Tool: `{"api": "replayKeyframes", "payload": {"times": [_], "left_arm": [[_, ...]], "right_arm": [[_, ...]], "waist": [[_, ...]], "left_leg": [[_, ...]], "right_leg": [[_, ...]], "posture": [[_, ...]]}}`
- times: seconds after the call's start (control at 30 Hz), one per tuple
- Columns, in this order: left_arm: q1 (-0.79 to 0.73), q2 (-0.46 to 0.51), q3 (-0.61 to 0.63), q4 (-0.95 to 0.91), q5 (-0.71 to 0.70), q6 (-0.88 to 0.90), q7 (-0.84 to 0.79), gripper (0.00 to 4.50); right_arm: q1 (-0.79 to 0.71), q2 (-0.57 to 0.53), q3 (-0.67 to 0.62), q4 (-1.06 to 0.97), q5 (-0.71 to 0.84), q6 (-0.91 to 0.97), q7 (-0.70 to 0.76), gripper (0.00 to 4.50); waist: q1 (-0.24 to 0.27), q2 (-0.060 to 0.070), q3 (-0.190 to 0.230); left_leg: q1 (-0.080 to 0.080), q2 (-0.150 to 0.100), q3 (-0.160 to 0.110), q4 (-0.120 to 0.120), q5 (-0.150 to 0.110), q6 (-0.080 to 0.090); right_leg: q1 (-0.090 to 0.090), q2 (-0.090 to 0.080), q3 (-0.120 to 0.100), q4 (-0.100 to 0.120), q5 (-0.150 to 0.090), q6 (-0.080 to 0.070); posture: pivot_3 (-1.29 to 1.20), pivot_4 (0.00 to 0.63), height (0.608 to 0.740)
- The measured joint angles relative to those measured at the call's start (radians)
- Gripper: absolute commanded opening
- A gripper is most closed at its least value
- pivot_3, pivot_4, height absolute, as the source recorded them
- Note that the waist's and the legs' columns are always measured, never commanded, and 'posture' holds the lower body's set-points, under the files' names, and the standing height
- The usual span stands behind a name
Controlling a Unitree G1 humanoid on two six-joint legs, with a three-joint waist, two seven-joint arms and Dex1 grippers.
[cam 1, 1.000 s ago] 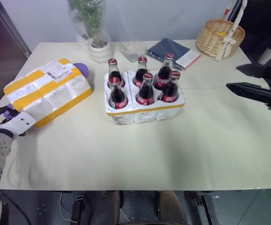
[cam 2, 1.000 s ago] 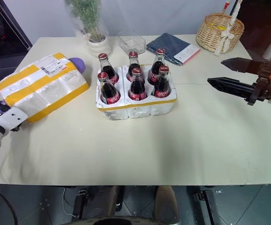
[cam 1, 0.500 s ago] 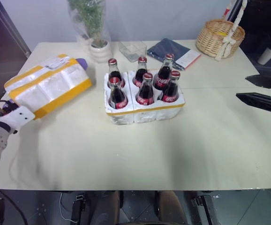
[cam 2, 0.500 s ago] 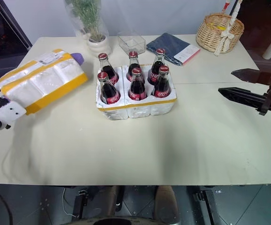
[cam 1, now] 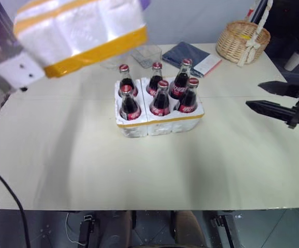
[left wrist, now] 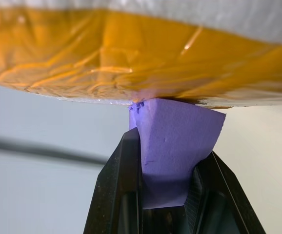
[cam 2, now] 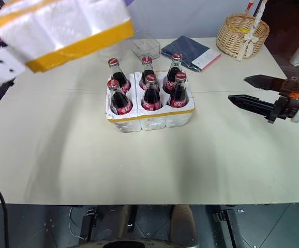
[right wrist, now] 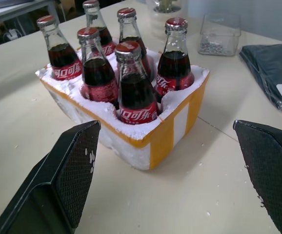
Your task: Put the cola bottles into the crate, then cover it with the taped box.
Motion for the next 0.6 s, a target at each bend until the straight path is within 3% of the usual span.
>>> {"api": "replayKeyframes", "payload": {"times": [0.27,0.53,0.6], "left_arm": [[-0.042,-0.107,-0.115,-0.262,-0.021,0.181,-0.172,0.76],[0.079,-0.119,-0.148,-0.4,0.027,0.257,-0.228,0.76],[0.101,-0.097,-0.149,-0.402,0.063,0.245,-0.231,1.52]], "right_arm": [[0.03,0.035,0.004,-0.041,-0.001,-0.011,-0.041,4.5],[0.05,0.036,-0.018,-0.066,0.007,-0.009,-0.078,4.5],[0.051,0.036,-0.023,-0.068,0.012,-0.009,-0.083,4.5]], "waist": [[-0.007,-0.001,0.0],[-0.001,-0.001,0.0],[-0.002,-0.001,0.0]], "left_leg": [[0.0,0.0,0.0,0.0,0.0,0.0],[0.0,0.0,0.0,0.002,0.0,0.0],[0.0,0.0,0.0,0.001,0.0,0.0]], "right_leg": [[0.0,0.001,0.0,0.0,0.0,0.0],[0.001,0.001,0.0,0.0,0.0,0.0],[0.001,0.001,0.0,0.0,0.0,0.0]], "posture": [[0.0,0.15,0.736],[0.0,0.15,0.736],[0.0,0.15,0.736]]}}
